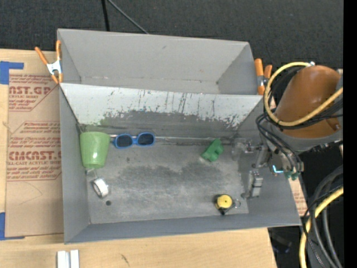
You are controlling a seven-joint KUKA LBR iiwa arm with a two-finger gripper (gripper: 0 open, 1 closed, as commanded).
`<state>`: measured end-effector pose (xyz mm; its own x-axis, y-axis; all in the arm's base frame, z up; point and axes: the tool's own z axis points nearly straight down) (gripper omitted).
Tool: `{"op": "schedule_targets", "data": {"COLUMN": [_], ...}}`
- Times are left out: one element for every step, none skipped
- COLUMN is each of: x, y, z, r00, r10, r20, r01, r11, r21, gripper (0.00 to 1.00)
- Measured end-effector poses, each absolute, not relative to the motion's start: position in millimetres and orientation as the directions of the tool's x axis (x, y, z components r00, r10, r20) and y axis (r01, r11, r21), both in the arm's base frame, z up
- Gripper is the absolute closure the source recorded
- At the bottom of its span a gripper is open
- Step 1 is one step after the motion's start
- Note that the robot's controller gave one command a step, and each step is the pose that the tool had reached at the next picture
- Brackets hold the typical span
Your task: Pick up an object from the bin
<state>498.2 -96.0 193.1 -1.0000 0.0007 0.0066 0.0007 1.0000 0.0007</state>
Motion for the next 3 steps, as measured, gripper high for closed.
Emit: {"op": "schedule_targets", "data": {"x": [501.7,489.6,487.0], "y": [-80,-59,-60], "z": [96,70,70], "r00": [-0.779,-0.757,-0.760], "r10": [-0.627,-0.653,-0.650], "r20": [0.002,-0.009,-0.001], "r01": [-0.627,-0.653,-0.650], "r11": [0.779,0.757,0.760], "r21": [0.004,-0.005,0.001], "gripper": [0.00,0.00,1.00]}}
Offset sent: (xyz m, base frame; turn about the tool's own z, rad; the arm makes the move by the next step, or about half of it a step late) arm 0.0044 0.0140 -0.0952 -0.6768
